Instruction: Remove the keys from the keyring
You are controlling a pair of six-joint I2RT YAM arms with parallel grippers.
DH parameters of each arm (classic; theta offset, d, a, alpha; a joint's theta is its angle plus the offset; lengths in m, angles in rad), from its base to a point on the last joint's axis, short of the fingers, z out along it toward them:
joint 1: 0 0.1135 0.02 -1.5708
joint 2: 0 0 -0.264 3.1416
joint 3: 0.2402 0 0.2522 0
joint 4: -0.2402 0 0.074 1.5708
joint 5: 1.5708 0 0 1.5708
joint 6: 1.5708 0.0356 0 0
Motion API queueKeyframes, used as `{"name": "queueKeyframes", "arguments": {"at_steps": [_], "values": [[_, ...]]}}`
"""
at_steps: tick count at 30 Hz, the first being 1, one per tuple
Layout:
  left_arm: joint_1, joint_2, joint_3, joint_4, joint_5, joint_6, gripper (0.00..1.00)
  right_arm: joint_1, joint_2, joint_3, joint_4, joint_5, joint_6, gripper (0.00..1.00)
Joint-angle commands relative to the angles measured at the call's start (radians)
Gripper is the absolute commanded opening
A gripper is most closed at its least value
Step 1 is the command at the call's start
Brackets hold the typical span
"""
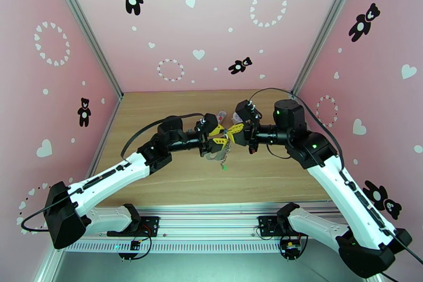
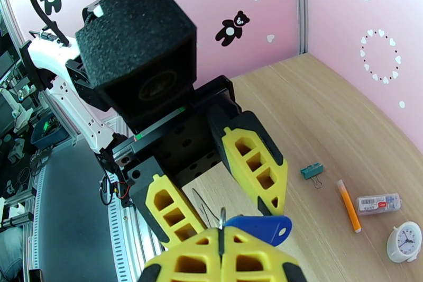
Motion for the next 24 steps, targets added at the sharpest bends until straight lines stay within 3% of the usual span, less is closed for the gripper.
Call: {"name": "queueKeyframes", "arguments": {"at_steps": [1, 11, 17, 24], "values": [[-0.004, 0.006, -0.009, 0.059, -0.047, -0.022, 0.42, 0.001, -0.019, -0.013, 0.033, 0.001, 0.01, 0.0], [-0.008, 0.012, -0.014, 0.049, -0.035, -0.017, 0.5, 0.0, -0.029, -0.024, 0.054, 0.041, 0.024, 0.0], [-0.048, 0.029, 0.005, 0.002, -0.09, 0.024, 0.51, 0.001, -0.03, -0.024, 0.054, 0.045, 0.024, 0.0], [-0.049, 0.023, -0.026, 0.056, -0.155, -0.009, 0.5, 0.0, -0.04, -0.03, 0.052, 0.063, 0.025, 0.0]]}}
